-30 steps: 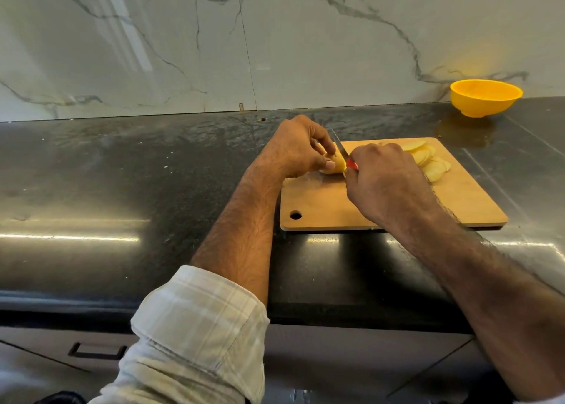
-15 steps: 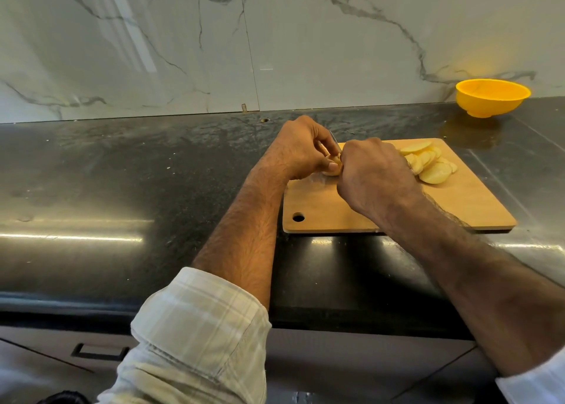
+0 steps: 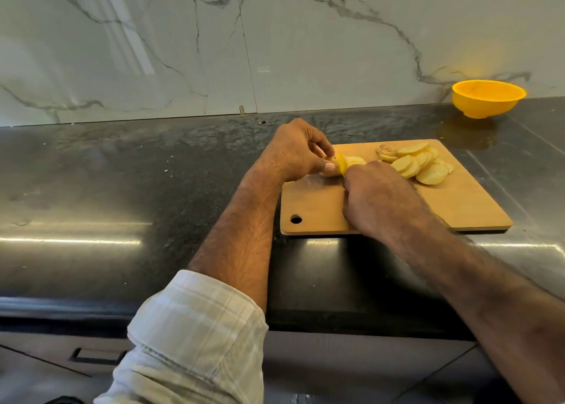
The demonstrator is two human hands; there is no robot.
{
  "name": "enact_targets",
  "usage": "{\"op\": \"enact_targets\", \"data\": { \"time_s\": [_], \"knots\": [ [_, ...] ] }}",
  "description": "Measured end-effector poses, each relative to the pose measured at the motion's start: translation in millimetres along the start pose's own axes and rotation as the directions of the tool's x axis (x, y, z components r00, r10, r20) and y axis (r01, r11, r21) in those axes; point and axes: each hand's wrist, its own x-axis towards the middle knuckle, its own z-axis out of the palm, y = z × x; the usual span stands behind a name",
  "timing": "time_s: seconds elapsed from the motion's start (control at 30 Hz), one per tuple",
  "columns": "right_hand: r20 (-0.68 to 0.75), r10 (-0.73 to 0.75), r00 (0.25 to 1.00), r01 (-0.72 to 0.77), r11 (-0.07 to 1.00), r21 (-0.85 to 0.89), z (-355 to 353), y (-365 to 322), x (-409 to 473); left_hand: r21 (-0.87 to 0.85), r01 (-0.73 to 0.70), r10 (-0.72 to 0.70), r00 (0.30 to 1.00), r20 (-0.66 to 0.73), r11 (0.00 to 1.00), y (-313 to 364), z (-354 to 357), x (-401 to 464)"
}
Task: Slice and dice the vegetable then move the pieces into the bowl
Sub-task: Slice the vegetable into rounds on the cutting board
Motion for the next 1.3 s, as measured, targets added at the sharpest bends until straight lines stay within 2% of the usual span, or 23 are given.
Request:
{"op": "enact_targets", "data": {
  "time_s": [0.13,0.27,0.63,0.87,0.97,1.3],
  "knots": [
    [-0.151,0.016,0.988,-0.011,0.999,0.038,4.9,13.0,3.3,-0.007,-0.022,0.022,1.0,-0.005,1.0,-1.1,-0.2,-2.7],
    [-0.245,-0.002,0.969,0.01,1.0,0.03,0.5,12.2,4.0,-0.013,-0.012,0.012,1.0,0.004,1.0,0.5,-0.9,-4.0],
    [-0.176,-0.02,0.984,0.029,0.998,0.048,-5.8,5.1,5.1,-0.016,-0.004,0.005,1.0,0.029,1.0,-0.8,-1.9,-2.3],
    [-0.167,-0.032,0.985,0.049,0.994,0.098,-6.6,5.5,10.9,-0.006,-0.007,0.008,1.0,0.014,1.0,0.5,-1.9,-3.2],
    [-0.209,-0.031,0.977,0.063,0.987,0.148,-6.8,8.1,16.9,0.011,-0.009,0.009,1.0,-0.005,1.0,1.6,-1.2,-3.2],
    [-0.17,-0.066,0.983,0.079,0.994,0.071,-10.6,7.3,16.3,0.045,-0.026,0.028,0.998,-0.057,0.999,5.4,2.2,-4.2]
  ]
}}
